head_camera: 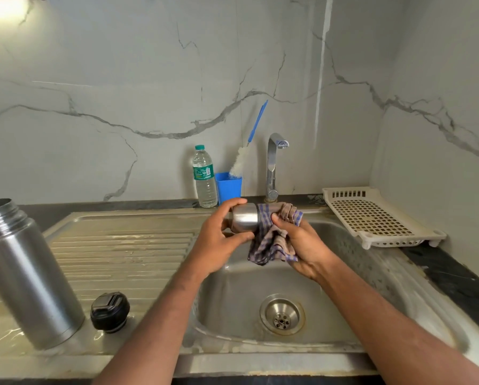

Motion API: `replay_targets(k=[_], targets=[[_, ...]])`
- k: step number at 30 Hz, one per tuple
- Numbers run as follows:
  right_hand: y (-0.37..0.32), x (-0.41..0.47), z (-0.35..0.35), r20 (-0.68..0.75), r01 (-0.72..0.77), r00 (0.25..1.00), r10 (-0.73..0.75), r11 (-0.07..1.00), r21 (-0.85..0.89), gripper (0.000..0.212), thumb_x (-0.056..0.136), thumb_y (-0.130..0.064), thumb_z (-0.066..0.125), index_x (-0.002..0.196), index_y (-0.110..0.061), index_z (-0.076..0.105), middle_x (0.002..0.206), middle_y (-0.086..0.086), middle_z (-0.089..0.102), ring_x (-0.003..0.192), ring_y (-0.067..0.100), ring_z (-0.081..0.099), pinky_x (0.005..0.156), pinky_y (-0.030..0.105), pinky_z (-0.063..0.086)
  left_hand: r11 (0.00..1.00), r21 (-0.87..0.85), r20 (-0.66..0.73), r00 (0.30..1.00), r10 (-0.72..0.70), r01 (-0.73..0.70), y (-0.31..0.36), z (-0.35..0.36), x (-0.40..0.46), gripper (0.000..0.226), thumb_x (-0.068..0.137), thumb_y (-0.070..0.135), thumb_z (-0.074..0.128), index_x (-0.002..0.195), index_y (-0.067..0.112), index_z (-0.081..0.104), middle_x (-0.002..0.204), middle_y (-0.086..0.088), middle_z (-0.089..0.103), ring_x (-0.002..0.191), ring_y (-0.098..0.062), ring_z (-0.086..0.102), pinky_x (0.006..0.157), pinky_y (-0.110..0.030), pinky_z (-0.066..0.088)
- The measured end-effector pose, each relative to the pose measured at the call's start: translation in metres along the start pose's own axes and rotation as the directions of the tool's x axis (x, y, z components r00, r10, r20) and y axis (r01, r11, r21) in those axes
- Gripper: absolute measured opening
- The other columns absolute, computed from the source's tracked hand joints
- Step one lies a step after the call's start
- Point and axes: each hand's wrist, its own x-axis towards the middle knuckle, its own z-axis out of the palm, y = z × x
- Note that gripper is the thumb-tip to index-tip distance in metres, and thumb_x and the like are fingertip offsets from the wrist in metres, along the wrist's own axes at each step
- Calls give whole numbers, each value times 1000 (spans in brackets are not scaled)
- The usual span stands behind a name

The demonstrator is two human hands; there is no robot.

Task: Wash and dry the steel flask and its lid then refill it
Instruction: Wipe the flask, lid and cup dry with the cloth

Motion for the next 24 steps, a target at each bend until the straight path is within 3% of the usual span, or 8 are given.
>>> replay_targets(k=[3,6,8,10,12,15,18,24], targets=[[7,-6,8,-150,91,972,-182,877,-472,18,104,-13,53,114,-9,68,76,26,67,62,33,69,61,42,54,991,96,-134,988,-79,92,8,-12,-11,72,63,30,90,121,47,50,121,7,64,100,-20,69,78,-38,56],[10,-12,16,-63,108,970,-233,653,-750,13,99,-26,61,97,-20,72,67,19,71,62,44,70,60,58,58,953,287,-88,994,-70,92,14,-33,-30,66,64,28,94,118,33,56,105,4,67,85,-7,65,75,-24,52],[11,-16,25,-38,116,971,-236,603,-789,11,100,-24,60,99,-19,70,67,15,72,64,42,71,61,62,58,896,439,-14,998,-63,63,23,-51,-50,61,61,39,94,113,38,62,98,8,68,82,-2,62,81,-27,53],[15,-16,34,-3,125,974,-227,546,-829,10,100,-18,59,100,-19,69,65,14,72,59,37,71,51,53,58,784,615,20,993,-117,80,32,-69,-68,61,55,60,86,109,48,60,102,13,65,91,-5,58,93,-40,50],[21,-18,45,64,166,971,-229,458,-873,19,97,-9,56,96,-23,69,68,11,73,56,27,72,45,41,57,671,734,35,981,-191,105,41,-84,-81,59,59,60,85,110,50,58,104,15,58,99,-7,54,101,-45,41],[29,-21,62,183,240,966,-182,377,-894,31,91,2,51,96,-23,69,73,9,74,63,25,73,52,37,58,582,808,69,968,-243,88,56,-96,-98,55,66,46,89,114,45,61,104,18,51,104,-9,50,100,-39,30],[38,-18,76,268,297,954,-133,320,-900,27,92,-3,56,101,-23,71,84,5,76,74,20,74,65,34,58,550,829,108,940,-325,95,62,-105,-110,56,66,44,89,115,45,61,109,16,56,107,-8,49,98,-39,26],[57,-10,93,291,314,948,-126,231,-921,19,90,-13,61,95,-29,70,87,-3,73,80,13,69,73,33,58,486,868,144,883,-447,104,62,-115,-123,59,64,44,89,114,47,59,107,18,55,108,-10,47,98,-40,28]])
